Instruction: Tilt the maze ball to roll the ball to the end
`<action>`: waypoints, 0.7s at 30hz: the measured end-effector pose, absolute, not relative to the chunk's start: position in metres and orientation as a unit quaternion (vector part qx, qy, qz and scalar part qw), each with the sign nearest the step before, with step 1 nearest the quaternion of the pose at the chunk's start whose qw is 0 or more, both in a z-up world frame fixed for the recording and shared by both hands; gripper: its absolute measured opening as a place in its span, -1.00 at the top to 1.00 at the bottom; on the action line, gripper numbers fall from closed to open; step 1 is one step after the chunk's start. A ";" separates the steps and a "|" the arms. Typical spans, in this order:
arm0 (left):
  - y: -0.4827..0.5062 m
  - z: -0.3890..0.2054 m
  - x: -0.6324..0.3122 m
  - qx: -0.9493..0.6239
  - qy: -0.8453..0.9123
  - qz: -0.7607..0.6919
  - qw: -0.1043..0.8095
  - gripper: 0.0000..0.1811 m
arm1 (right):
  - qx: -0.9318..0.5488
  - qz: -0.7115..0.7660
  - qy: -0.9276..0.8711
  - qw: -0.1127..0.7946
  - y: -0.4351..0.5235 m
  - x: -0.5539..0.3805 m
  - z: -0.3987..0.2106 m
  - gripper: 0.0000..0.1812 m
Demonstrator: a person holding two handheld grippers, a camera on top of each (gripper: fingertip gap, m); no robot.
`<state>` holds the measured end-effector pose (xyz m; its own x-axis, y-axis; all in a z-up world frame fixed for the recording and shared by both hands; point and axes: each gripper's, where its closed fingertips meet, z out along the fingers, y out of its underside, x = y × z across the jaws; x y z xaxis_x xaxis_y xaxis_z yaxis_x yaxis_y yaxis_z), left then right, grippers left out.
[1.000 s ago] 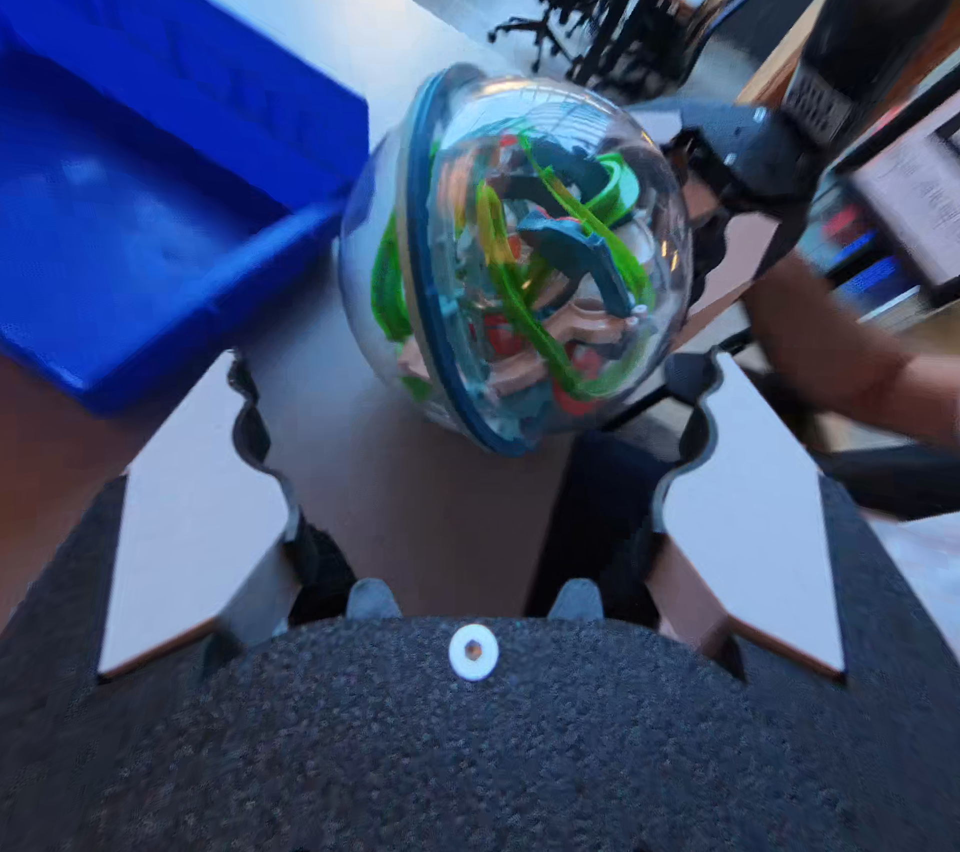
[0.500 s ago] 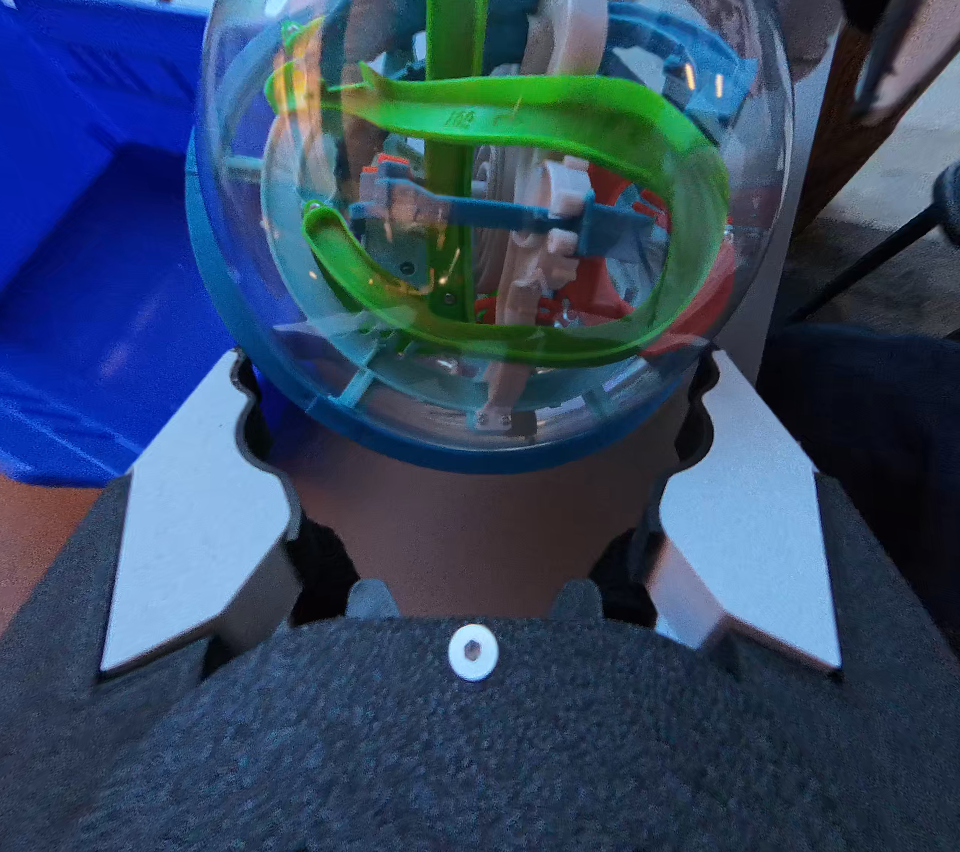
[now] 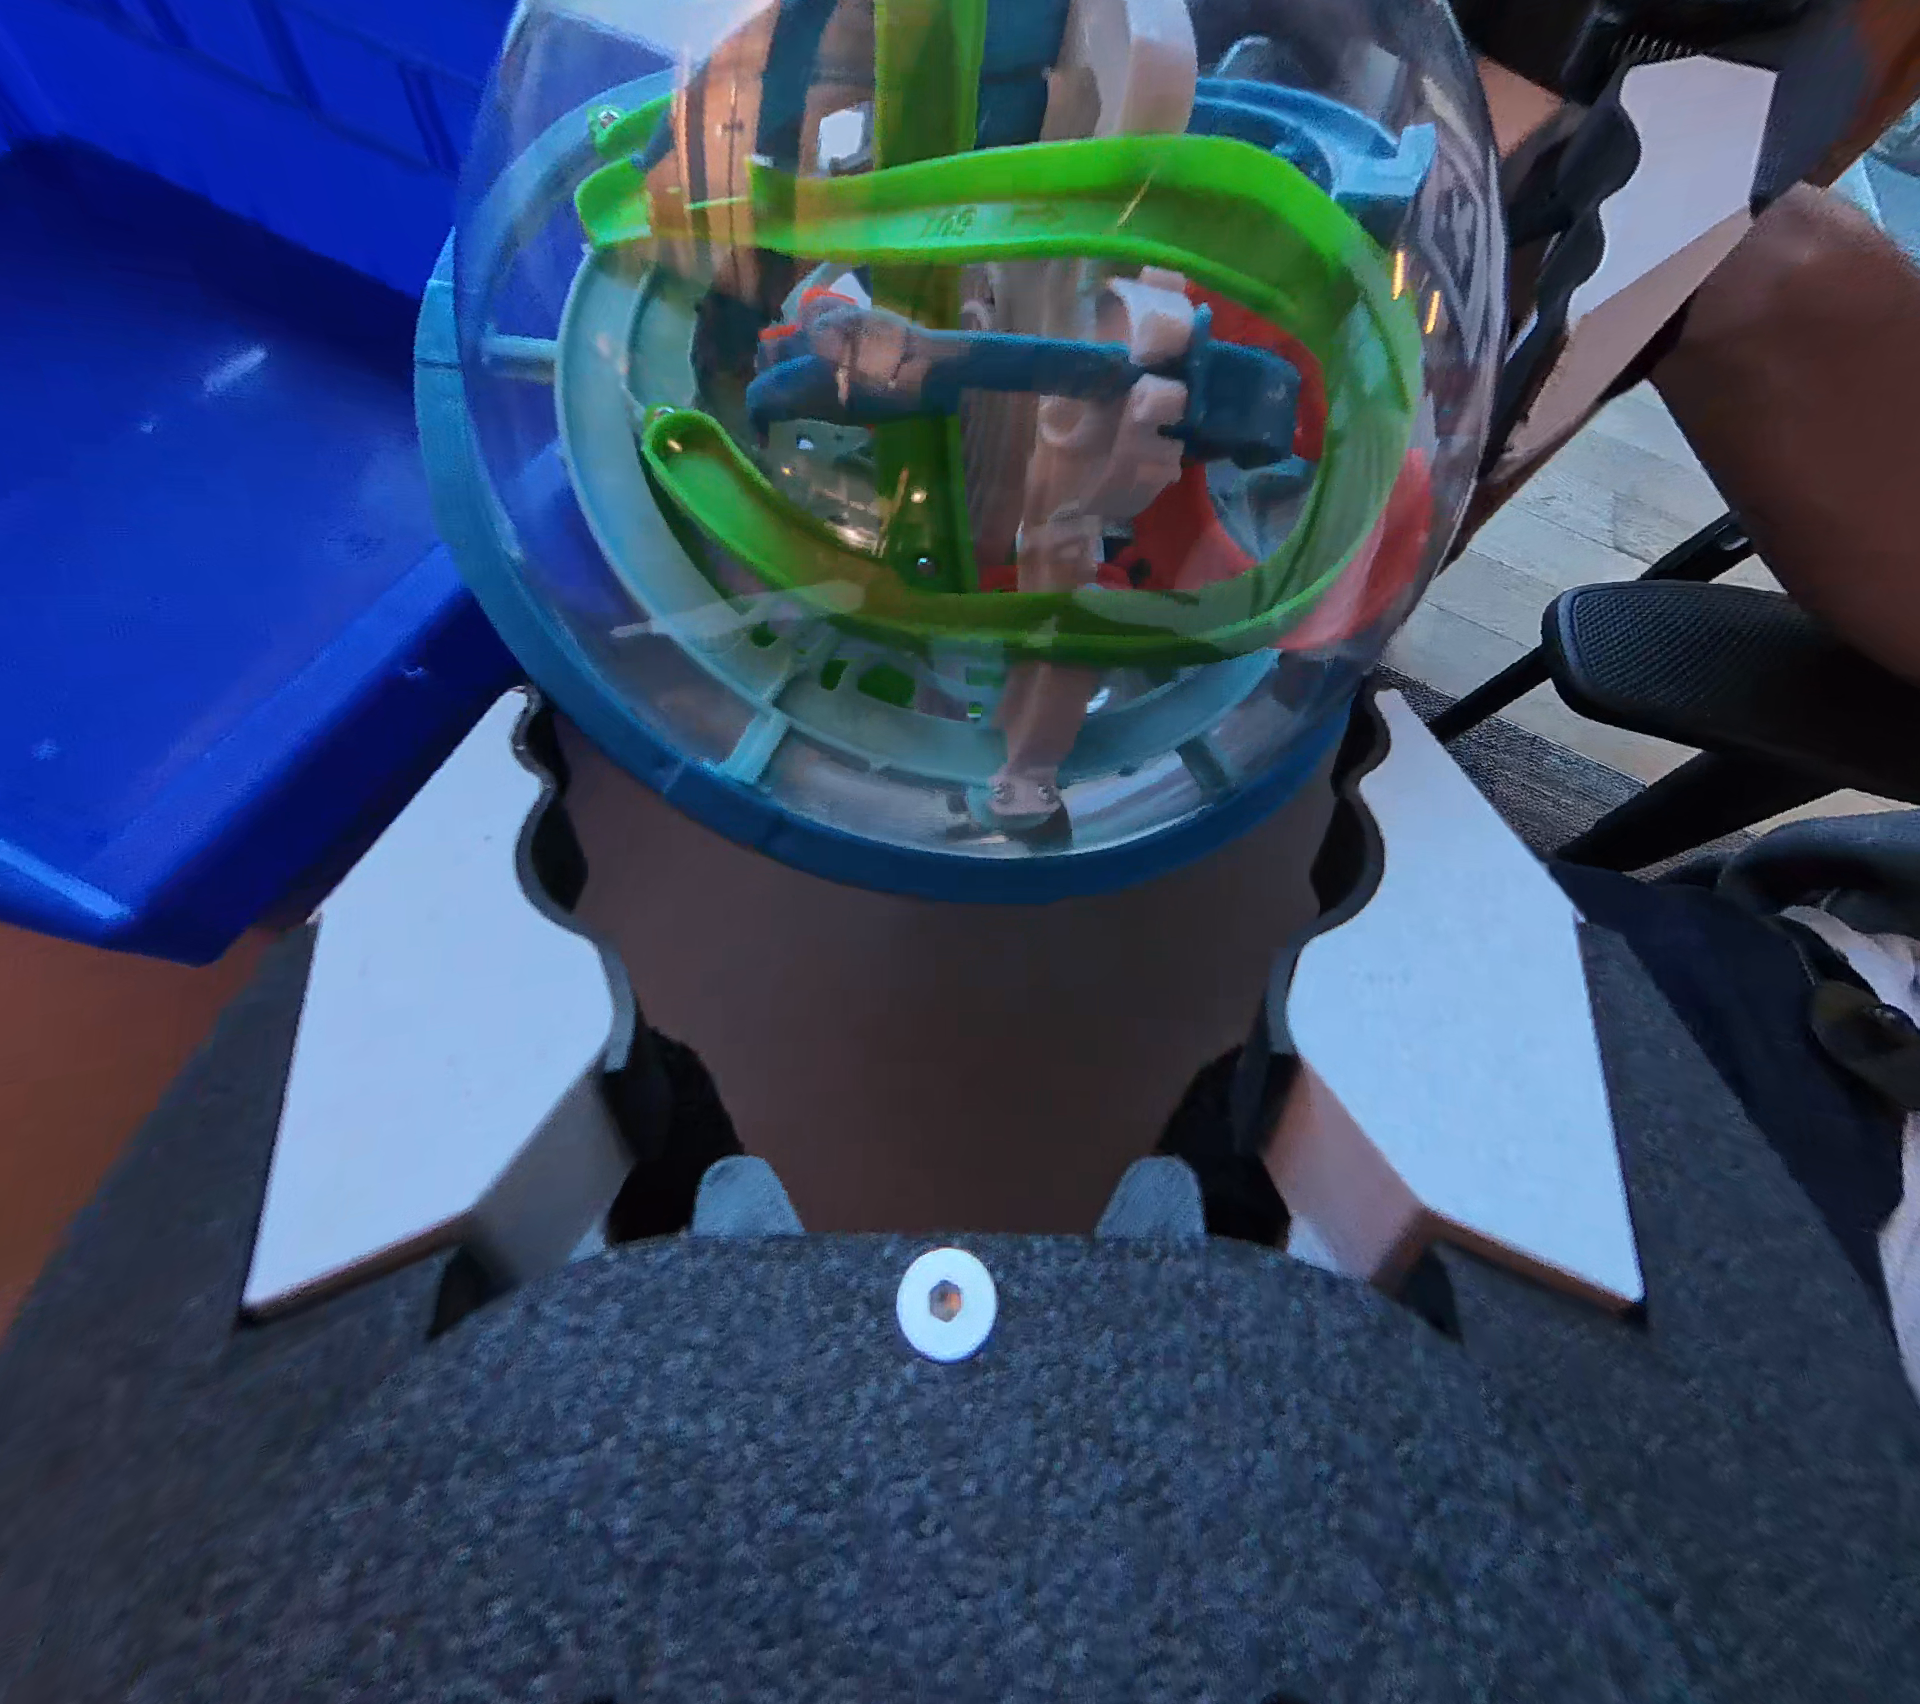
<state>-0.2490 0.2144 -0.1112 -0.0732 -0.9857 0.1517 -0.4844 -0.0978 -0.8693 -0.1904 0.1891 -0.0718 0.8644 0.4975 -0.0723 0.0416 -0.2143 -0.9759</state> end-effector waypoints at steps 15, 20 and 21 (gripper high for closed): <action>0.200 -0.128 -0.278 -0.584 0.694 -0.351 0.231 -0.70 | -0.755 0.216 -0.174 0.594 0.189 -0.197 -0.057 -0.60; 0.202 -0.066 -0.253 -0.492 0.710 -0.368 0.344 -0.76 | -0.748 0.228 -0.168 0.600 0.193 -0.196 -0.056 -0.60; 0.198 -0.056 -0.246 -0.467 0.719 -0.367 0.361 -0.76 | -0.746 0.233 -0.164 0.602 0.194 -0.196 -0.056 -0.60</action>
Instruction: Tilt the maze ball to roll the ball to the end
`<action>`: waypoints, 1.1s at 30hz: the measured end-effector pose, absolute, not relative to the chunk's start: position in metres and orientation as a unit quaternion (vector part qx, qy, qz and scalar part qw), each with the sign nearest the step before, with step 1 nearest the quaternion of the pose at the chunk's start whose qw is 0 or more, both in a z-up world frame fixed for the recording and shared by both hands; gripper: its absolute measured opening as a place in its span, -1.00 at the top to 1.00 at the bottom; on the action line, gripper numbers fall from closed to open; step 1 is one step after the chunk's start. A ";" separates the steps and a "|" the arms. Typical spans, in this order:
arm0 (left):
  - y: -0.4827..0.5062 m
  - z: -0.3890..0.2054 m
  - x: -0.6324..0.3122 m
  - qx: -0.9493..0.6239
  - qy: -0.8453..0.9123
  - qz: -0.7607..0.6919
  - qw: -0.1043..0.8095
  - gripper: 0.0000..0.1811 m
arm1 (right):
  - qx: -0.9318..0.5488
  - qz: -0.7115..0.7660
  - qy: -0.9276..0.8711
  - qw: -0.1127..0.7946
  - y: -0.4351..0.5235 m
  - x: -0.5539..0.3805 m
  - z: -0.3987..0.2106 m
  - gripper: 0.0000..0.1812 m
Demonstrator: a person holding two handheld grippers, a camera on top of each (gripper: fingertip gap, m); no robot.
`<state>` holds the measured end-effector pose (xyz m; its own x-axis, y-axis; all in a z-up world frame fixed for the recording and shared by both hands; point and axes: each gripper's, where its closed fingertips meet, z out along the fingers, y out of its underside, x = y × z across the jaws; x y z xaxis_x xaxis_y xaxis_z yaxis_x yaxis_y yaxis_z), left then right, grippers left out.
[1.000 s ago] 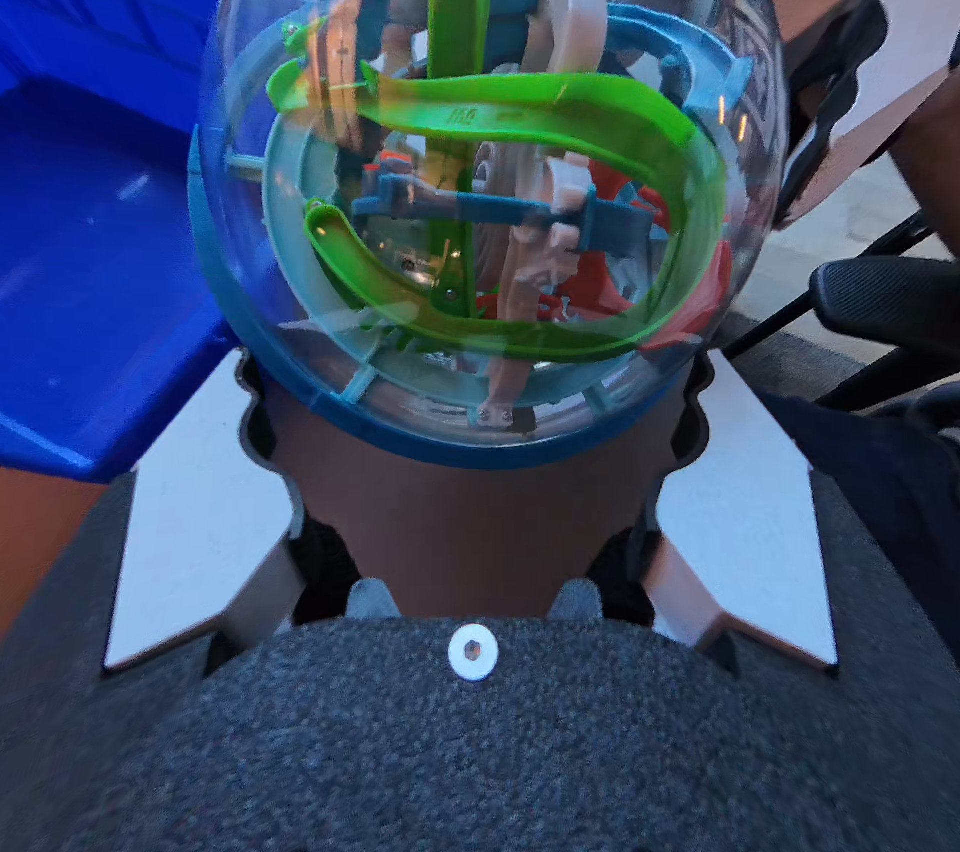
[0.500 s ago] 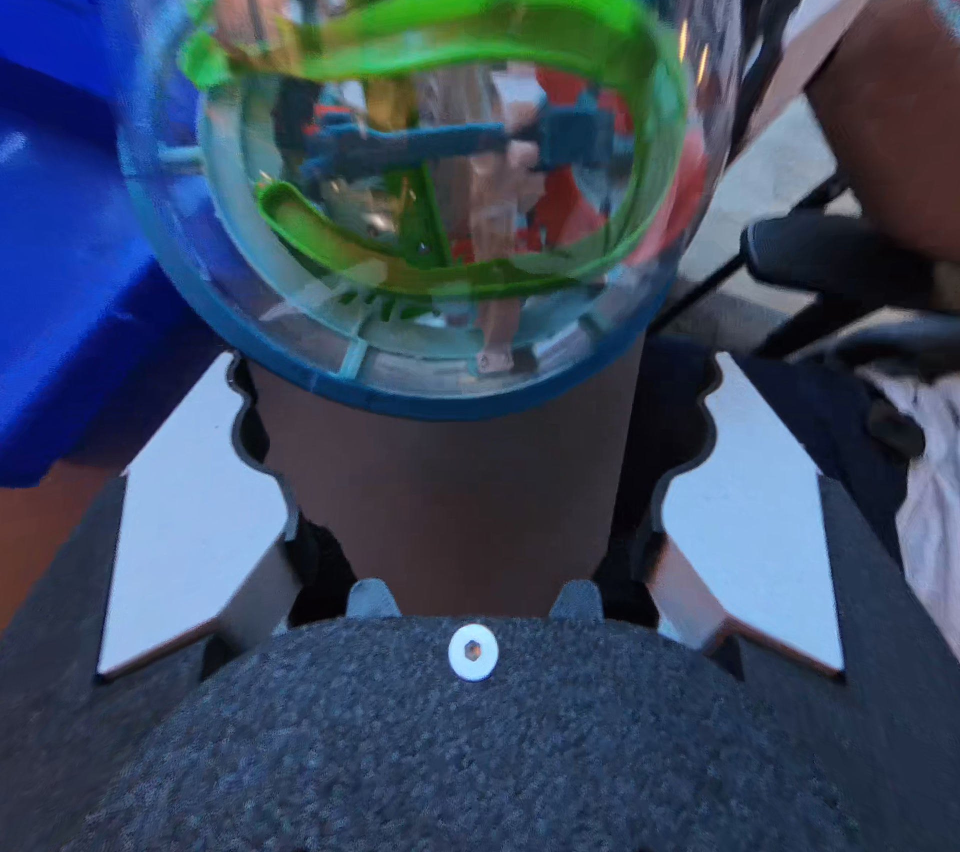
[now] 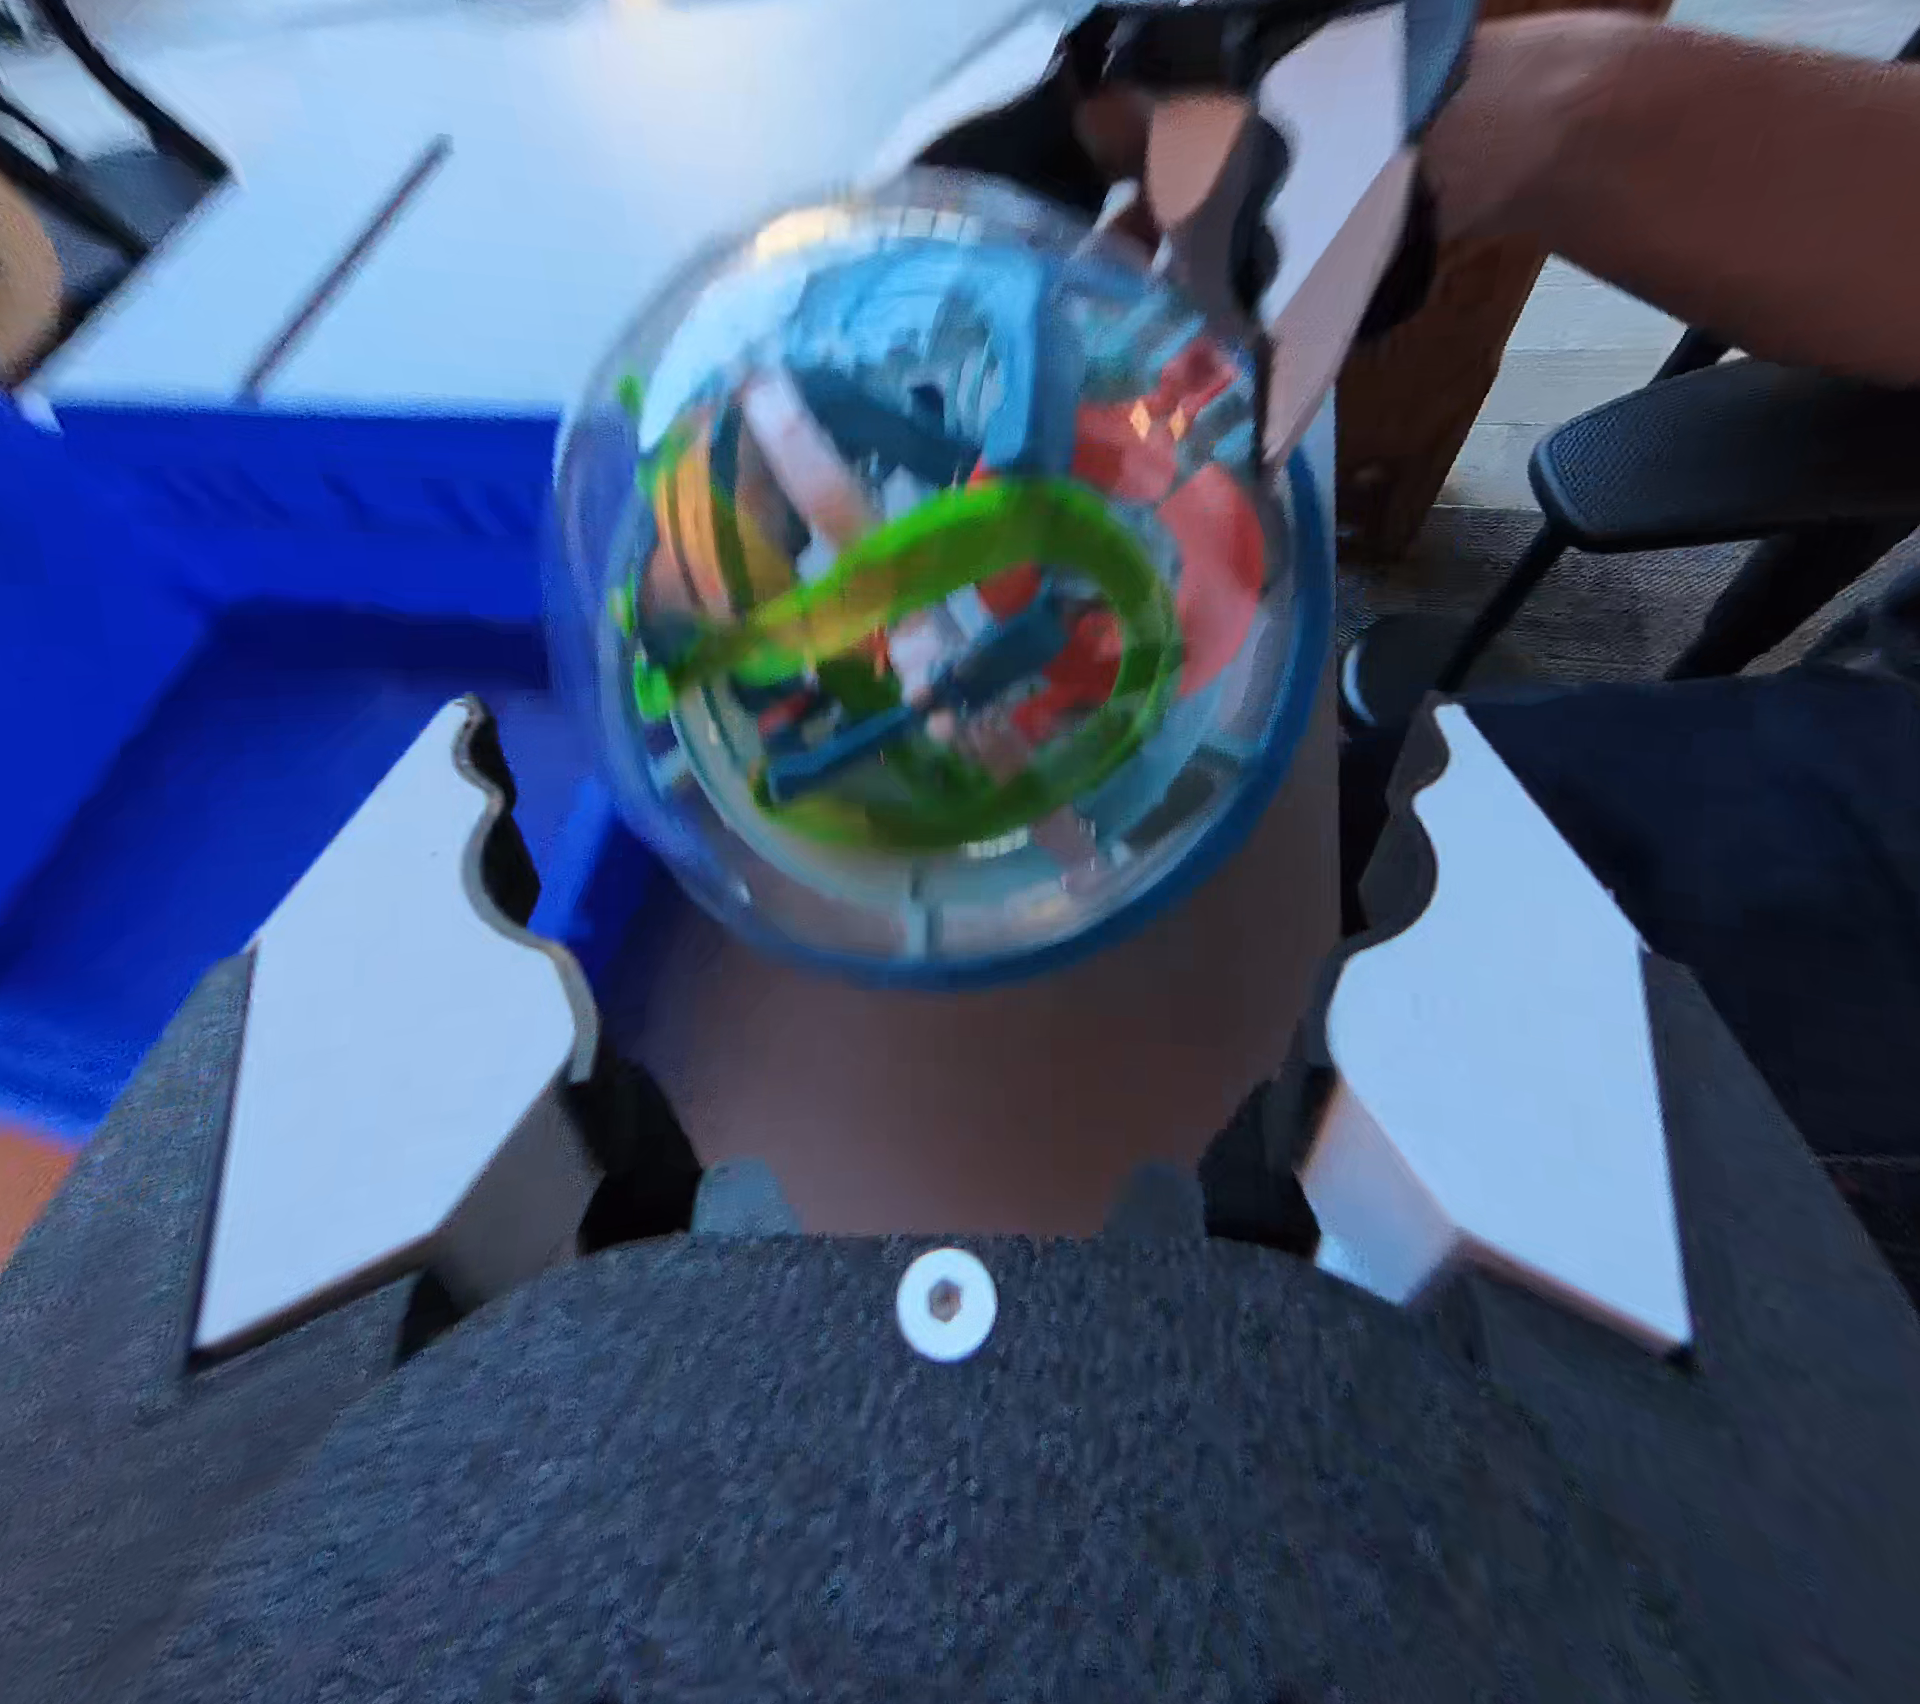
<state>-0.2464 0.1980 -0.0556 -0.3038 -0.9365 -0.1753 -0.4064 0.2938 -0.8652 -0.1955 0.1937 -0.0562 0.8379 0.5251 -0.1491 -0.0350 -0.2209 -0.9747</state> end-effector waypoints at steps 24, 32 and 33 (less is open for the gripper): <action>0.206 -0.093 -0.246 -0.604 0.501 -0.610 0.112 -0.73 | -0.734 0.160 -0.286 0.595 0.174 -0.207 -0.108 -0.65; 0.188 -0.092 -0.255 -0.595 0.428 -0.680 -0.015 -0.72 | -0.738 0.239 -0.259 0.575 0.164 -0.217 -0.083 -0.69; 0.187 -0.093 -0.256 -0.590 0.428 -0.684 -0.029 -0.72 | -0.736 0.245 -0.255 0.577 0.164 -0.217 -0.081 -0.69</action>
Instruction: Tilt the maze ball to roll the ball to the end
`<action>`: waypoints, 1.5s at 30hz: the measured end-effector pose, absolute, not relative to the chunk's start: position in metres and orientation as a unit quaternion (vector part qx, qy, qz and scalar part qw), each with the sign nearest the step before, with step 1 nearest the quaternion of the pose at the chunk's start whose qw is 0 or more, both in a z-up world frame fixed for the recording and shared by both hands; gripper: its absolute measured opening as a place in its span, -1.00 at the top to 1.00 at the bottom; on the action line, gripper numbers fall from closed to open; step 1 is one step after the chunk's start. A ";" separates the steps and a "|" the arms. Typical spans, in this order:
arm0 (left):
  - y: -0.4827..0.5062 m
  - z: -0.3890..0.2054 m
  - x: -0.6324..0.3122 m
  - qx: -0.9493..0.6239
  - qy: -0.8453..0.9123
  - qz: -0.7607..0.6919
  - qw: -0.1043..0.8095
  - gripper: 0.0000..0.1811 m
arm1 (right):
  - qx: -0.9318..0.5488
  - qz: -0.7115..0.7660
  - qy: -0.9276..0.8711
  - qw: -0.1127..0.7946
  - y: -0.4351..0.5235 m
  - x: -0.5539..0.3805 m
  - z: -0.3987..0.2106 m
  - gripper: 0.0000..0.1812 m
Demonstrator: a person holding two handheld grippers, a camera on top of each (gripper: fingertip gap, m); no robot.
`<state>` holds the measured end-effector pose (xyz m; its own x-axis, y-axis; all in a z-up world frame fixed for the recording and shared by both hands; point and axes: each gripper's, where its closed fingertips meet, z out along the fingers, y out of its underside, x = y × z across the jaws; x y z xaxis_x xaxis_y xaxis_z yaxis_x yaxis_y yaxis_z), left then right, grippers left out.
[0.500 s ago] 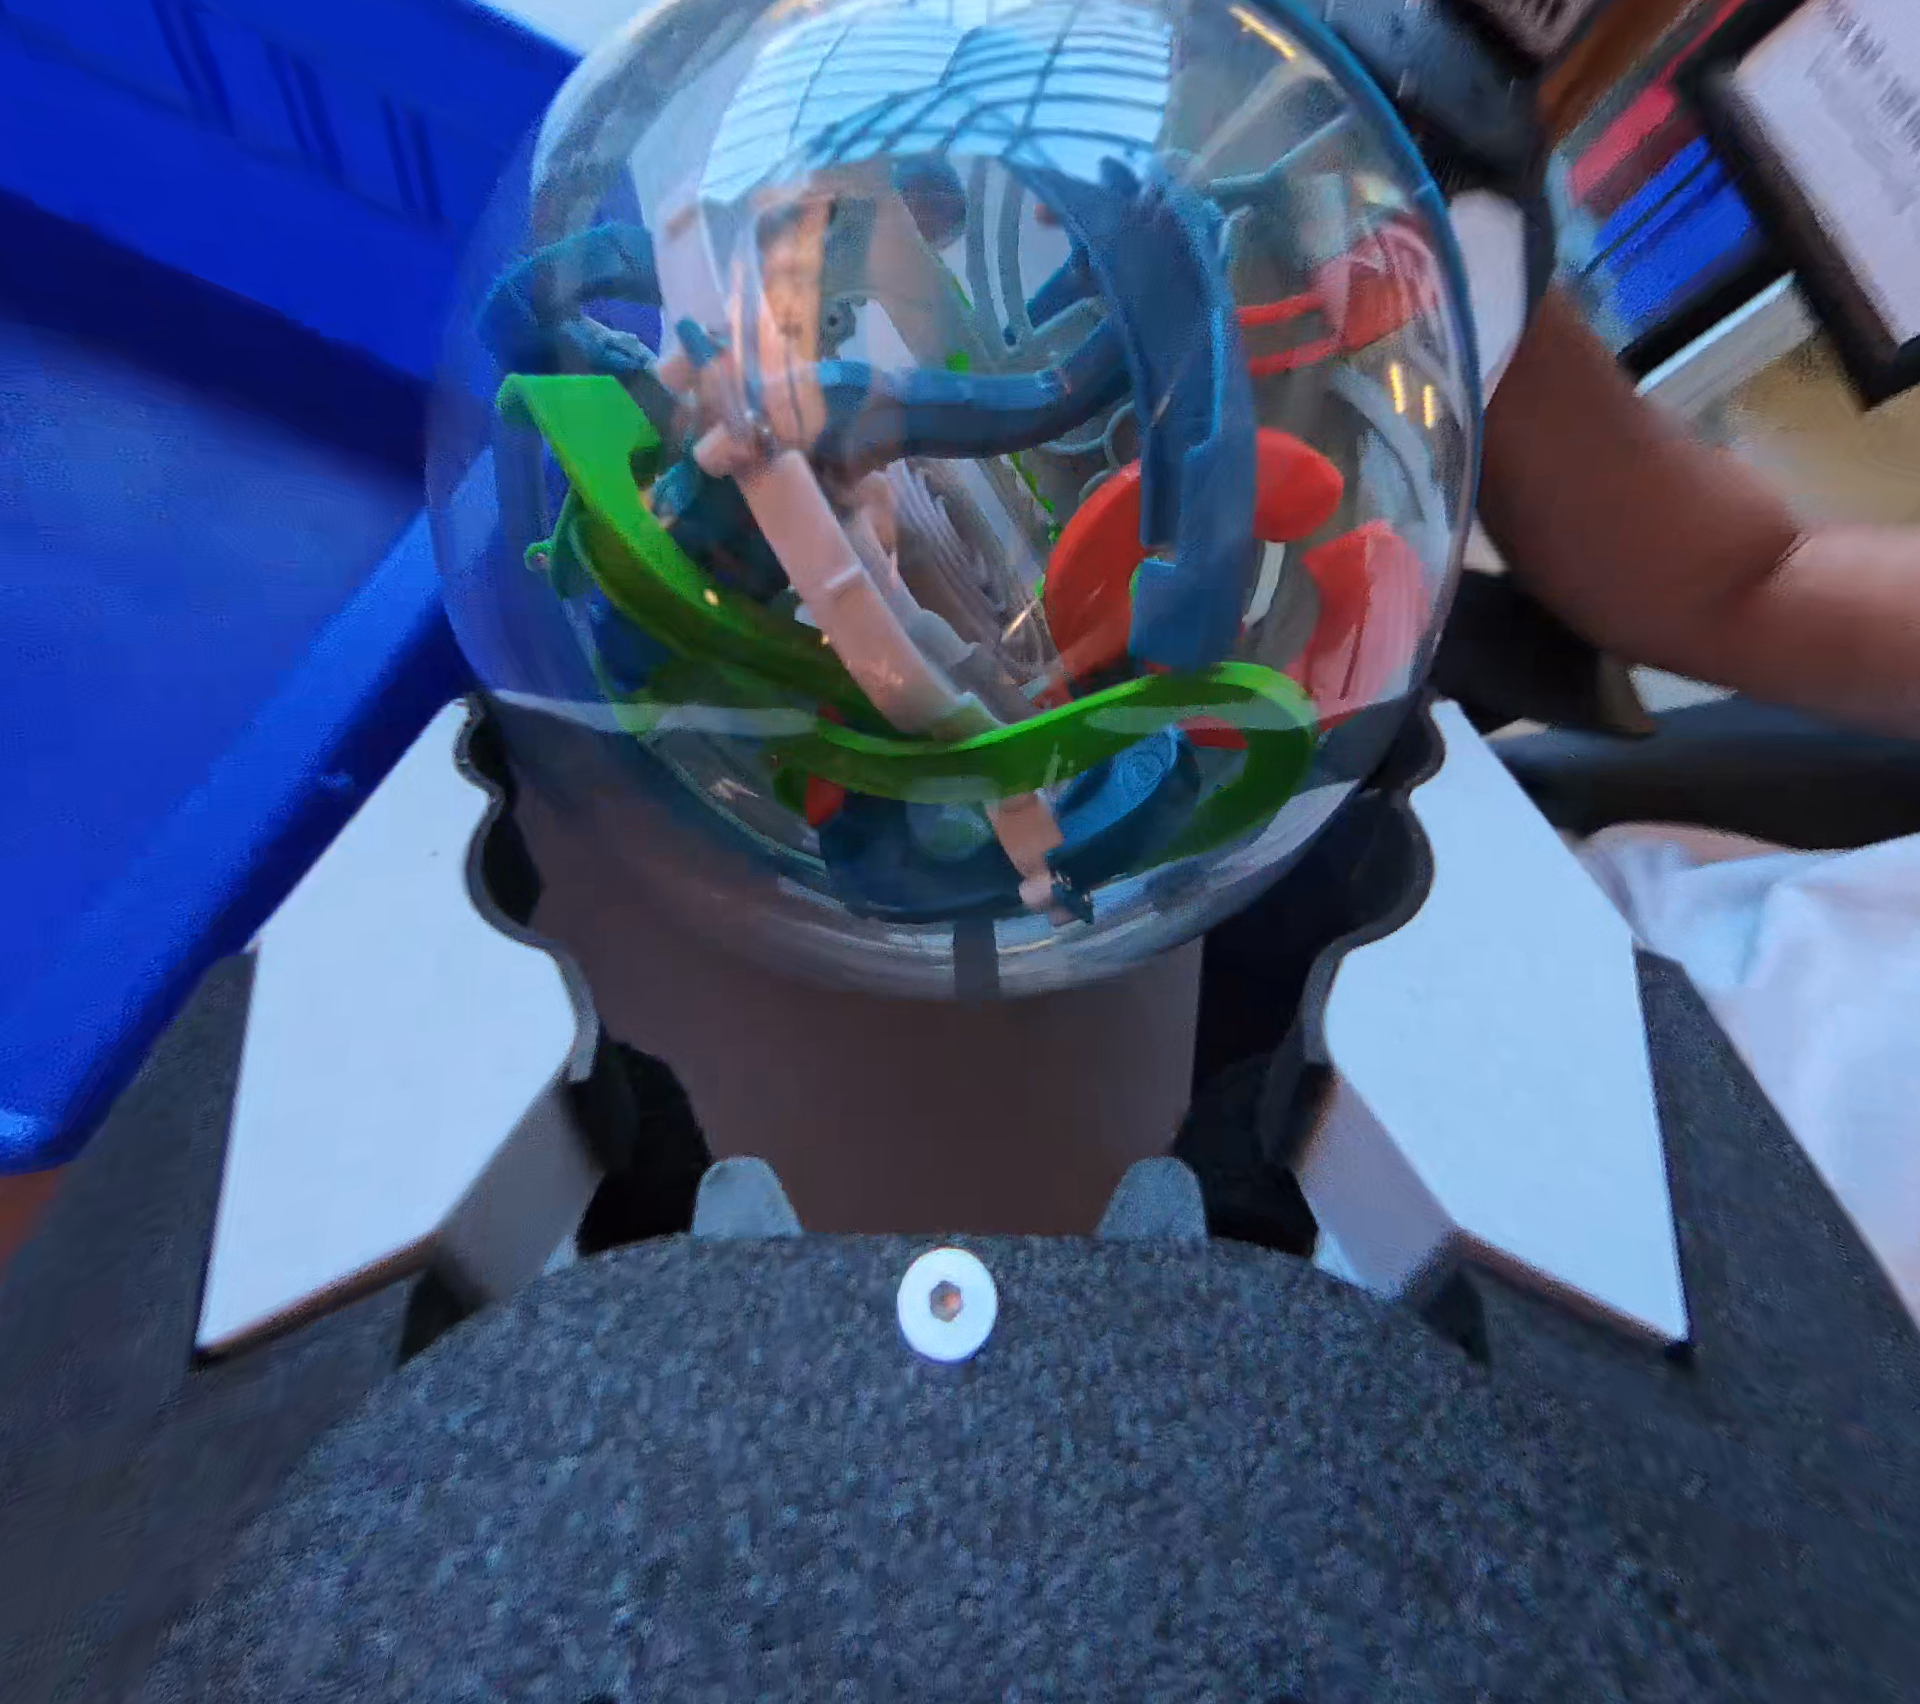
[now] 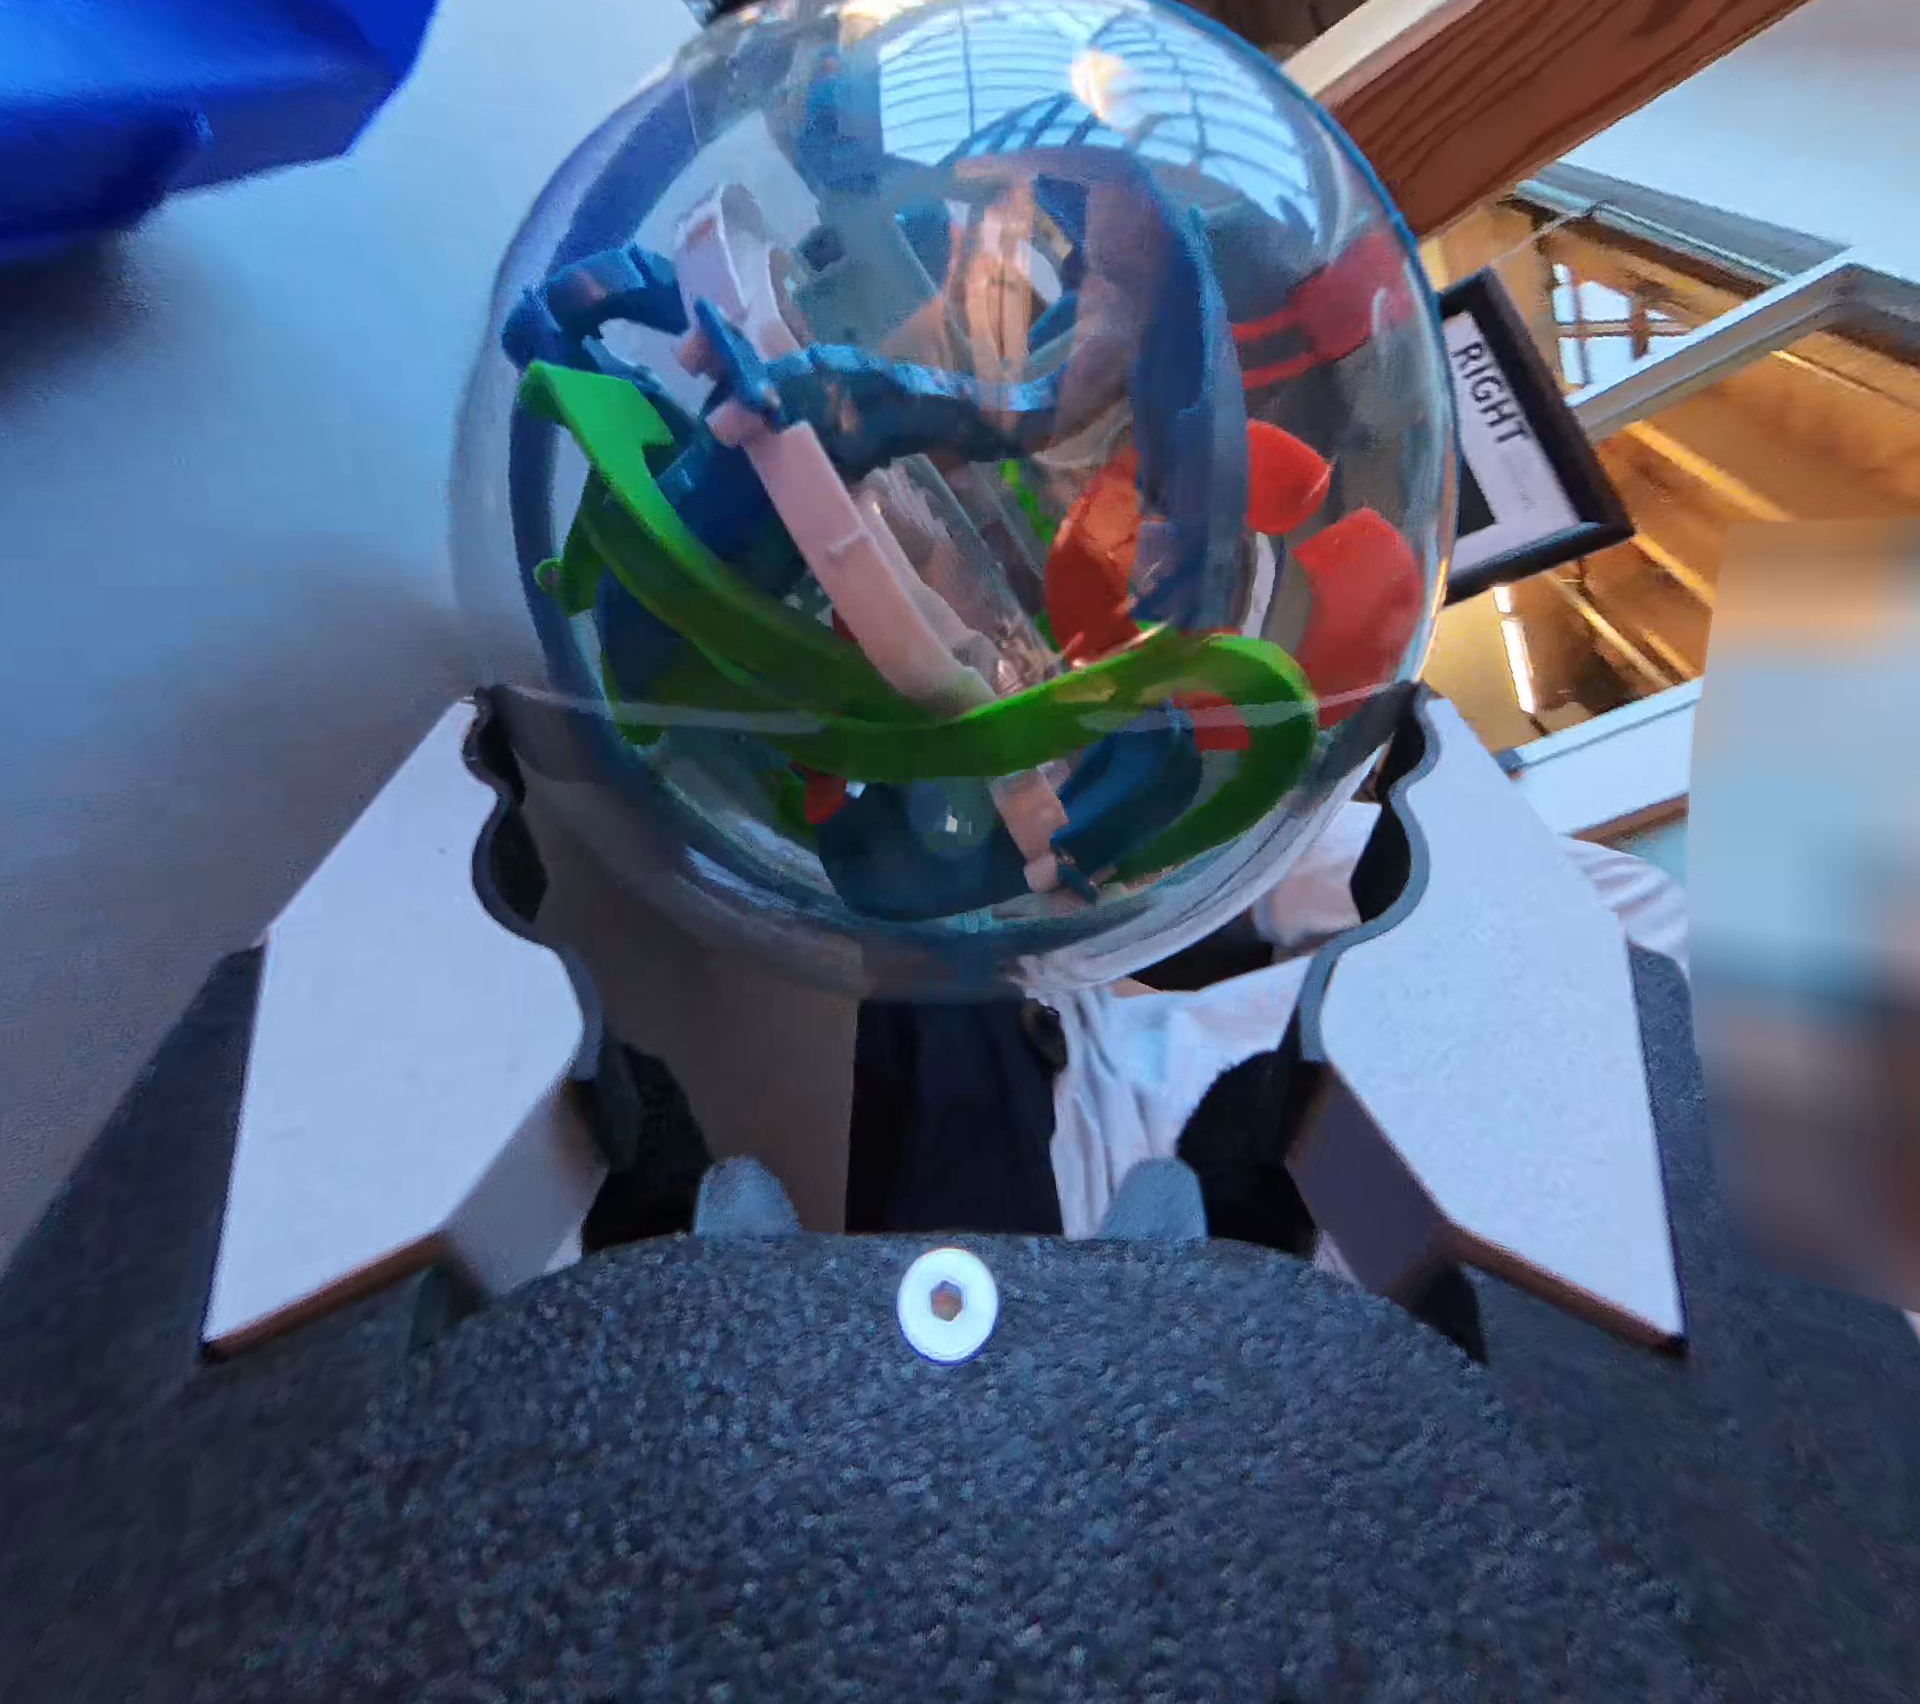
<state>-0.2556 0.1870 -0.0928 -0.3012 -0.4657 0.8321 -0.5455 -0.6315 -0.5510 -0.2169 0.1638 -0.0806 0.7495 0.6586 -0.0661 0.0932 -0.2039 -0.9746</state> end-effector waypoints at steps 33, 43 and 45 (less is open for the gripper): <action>0.235 -0.088 -0.265 0.577 -0.532 0.609 -0.116 -0.74 | -0.733 0.222 -0.267 0.585 0.188 -0.227 -0.074 -0.70; 0.199 -0.115 -0.273 0.591 -0.555 0.574 -0.112 -0.74 | -0.751 0.040 -0.286 0.594 0.195 -0.238 -0.069 -0.70; 0.191 -0.123 -0.281 0.592 -0.586 0.544 -0.104 -0.73 | -0.774 0.083 -0.281 0.561 0.194 -0.236 -0.069 -0.70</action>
